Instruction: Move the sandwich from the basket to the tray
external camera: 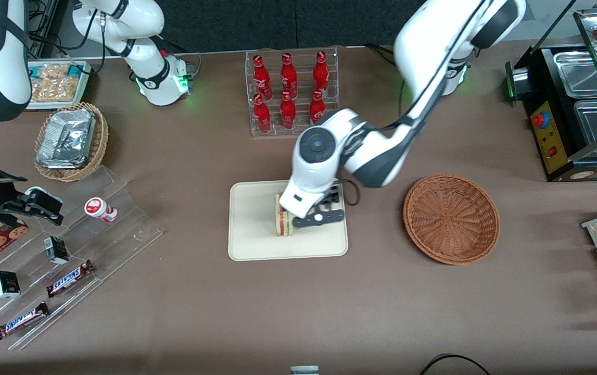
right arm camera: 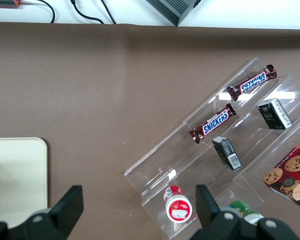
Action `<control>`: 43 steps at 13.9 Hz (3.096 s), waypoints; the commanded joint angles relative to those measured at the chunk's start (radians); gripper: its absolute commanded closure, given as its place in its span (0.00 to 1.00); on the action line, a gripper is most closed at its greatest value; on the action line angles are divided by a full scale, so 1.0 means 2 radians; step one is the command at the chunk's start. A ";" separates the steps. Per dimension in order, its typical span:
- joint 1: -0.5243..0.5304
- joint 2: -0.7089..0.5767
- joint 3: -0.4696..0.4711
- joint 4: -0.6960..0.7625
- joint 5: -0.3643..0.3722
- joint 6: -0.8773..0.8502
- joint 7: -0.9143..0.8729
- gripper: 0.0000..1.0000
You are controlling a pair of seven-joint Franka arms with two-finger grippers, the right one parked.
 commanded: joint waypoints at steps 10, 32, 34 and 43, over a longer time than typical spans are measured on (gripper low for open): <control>0.267 -0.305 -0.001 -0.309 -0.077 -0.022 0.368 0.00; 0.300 -0.362 0.004 -0.124 -0.055 -0.236 0.416 0.00; 0.276 -0.362 0.035 -0.124 -0.055 -0.236 0.417 0.00; 0.241 -0.356 0.075 -0.123 -0.054 -0.236 0.417 0.00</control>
